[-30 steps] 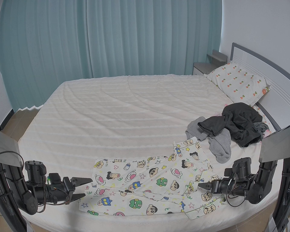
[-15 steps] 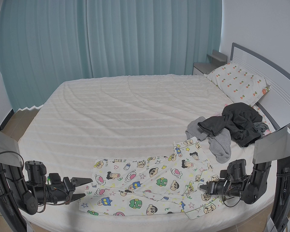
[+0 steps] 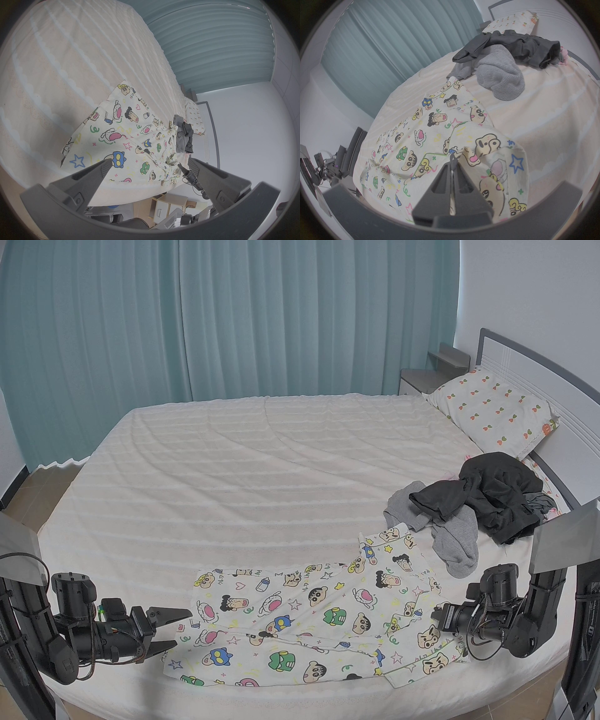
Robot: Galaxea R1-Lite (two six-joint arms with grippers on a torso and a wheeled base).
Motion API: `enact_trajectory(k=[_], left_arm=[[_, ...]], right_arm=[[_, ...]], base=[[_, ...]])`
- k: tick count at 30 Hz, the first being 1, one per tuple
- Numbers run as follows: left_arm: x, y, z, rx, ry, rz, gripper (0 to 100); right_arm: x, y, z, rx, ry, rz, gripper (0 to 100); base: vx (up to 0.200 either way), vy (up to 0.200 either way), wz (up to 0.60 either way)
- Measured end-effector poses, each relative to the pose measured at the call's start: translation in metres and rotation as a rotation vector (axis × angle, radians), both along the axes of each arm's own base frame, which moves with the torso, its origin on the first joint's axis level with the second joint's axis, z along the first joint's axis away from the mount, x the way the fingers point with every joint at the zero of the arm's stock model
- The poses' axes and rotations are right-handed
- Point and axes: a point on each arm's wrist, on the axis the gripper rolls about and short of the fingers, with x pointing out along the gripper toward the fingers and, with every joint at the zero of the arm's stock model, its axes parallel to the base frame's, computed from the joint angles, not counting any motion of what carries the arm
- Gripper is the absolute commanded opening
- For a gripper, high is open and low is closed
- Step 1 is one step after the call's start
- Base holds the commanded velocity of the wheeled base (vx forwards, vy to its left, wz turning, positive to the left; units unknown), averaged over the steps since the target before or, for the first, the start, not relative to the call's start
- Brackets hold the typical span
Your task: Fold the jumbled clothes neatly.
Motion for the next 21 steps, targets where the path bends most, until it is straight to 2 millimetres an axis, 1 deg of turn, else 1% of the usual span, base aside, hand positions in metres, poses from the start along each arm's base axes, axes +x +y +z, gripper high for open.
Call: enact_trajectory(k=[7,14,15,18,21], left_arm=[[0.0000,0.0000,-0.0001,0.001,0.000,0.001,100],[0.0000,0.0000,-0.0002,0.002,0.001,0.002,100],[0.0001,0.0001,-0.0004,0.003,0.002,0.003,100],[0.0002,0.0003,-0.0012,0.009,0.005,0.011,100],[0.0060,0.0012,-0.0014,0.036,-0.010,0.045,100]], right_arm=[[0.0062,-0.0007,0.0040,0.041,-0.044,-0.045,0],[0.0050,-0.0001,0.0020,0.037,-0.033,-0.052,0],[0.0050,-0.0002,0.0016,0.036,-0.032,-0.053,100],[0.0048,-0.0003,0.0014,0.036,-0.035,-0.057,100],[0.0037,-0.0004,0.0014,0.036,-0.032,-0.057,100]], base=[[0.000,0.000,0.00],[0.000,0.000,0.00],[0.000,0.000,0.00],[0.000,0.000,0.00],[0.000,0.000,0.00]])
